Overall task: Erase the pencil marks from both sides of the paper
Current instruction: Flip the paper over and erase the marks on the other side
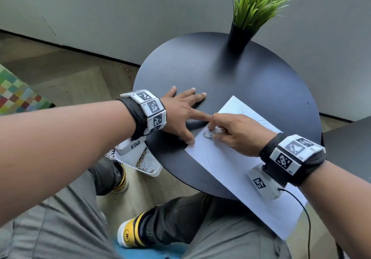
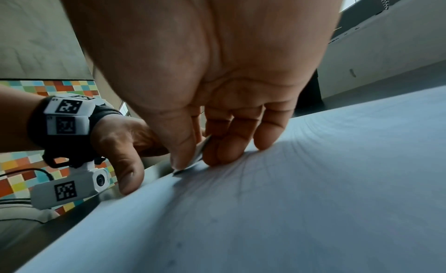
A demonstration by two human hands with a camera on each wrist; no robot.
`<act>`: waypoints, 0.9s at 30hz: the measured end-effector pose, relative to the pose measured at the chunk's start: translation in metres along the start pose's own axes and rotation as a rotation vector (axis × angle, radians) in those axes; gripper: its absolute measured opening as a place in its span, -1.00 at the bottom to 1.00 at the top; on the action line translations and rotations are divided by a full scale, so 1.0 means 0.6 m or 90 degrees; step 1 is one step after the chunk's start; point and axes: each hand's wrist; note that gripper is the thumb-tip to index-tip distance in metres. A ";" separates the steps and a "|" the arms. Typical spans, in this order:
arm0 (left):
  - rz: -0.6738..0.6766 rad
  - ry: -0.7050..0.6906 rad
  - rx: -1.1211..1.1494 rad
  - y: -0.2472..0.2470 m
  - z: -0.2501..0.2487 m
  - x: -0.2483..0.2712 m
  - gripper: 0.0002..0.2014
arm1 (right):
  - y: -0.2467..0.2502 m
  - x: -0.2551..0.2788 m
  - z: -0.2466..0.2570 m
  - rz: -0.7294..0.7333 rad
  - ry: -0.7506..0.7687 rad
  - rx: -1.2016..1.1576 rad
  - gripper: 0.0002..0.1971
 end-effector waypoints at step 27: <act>0.034 0.019 -0.060 -0.005 -0.026 0.021 0.10 | -0.015 0.011 -0.019 -0.060 -0.067 0.067 -0.83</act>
Point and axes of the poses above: each hand's wrist, its own x-axis away from the middle knuckle, its own y-axis out of the back of the hand, z = x × y, and after that the axes turned 1 degree about x, right-handed
